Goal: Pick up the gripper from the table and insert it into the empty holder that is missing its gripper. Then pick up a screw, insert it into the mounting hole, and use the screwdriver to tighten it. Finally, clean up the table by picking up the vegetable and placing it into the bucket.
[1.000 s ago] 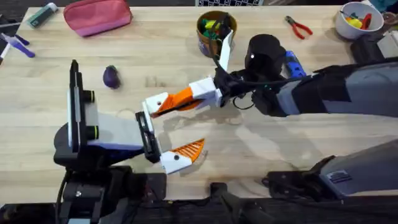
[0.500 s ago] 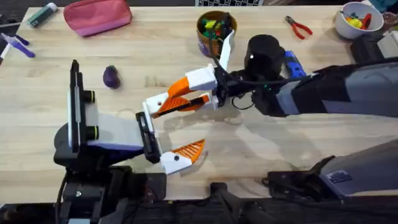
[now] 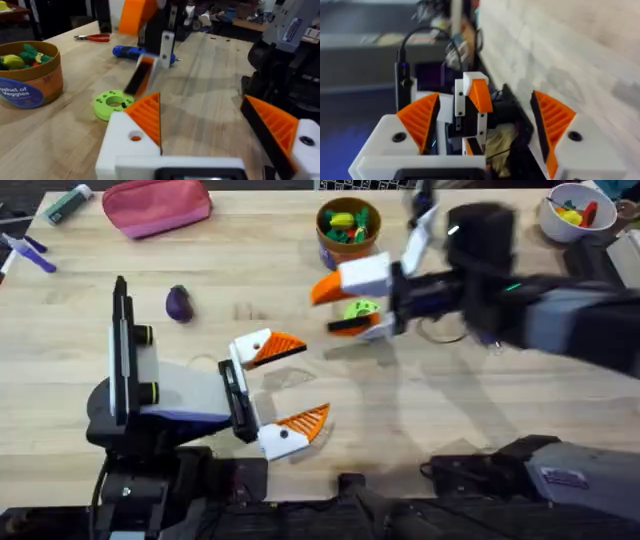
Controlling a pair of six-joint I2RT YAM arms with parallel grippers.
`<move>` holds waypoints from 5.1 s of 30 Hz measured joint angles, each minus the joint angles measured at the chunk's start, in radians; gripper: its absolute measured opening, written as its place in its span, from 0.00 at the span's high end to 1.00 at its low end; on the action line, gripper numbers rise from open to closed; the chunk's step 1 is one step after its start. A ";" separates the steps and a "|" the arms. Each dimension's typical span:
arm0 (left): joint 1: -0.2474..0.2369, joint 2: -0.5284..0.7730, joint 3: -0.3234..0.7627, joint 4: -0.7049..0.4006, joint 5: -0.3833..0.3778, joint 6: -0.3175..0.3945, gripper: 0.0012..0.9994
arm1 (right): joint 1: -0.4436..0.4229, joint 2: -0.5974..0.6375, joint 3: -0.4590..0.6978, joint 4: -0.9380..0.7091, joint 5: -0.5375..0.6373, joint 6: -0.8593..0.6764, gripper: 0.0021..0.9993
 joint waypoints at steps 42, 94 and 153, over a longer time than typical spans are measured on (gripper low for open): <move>0.000 0.000 0.000 0.000 0.000 0.000 0.01 | 0.171 0.391 0.802 -1.249 1.038 -0.130 0.08; 0.000 0.000 0.000 0.000 0.000 0.000 0.01 | 0.263 0.482 0.704 -1.145 1.246 -0.015 0.50; 0.000 0.000 0.000 0.000 0.000 0.000 0.01 | 0.266 0.483 0.704 -1.152 1.253 -0.015 1.00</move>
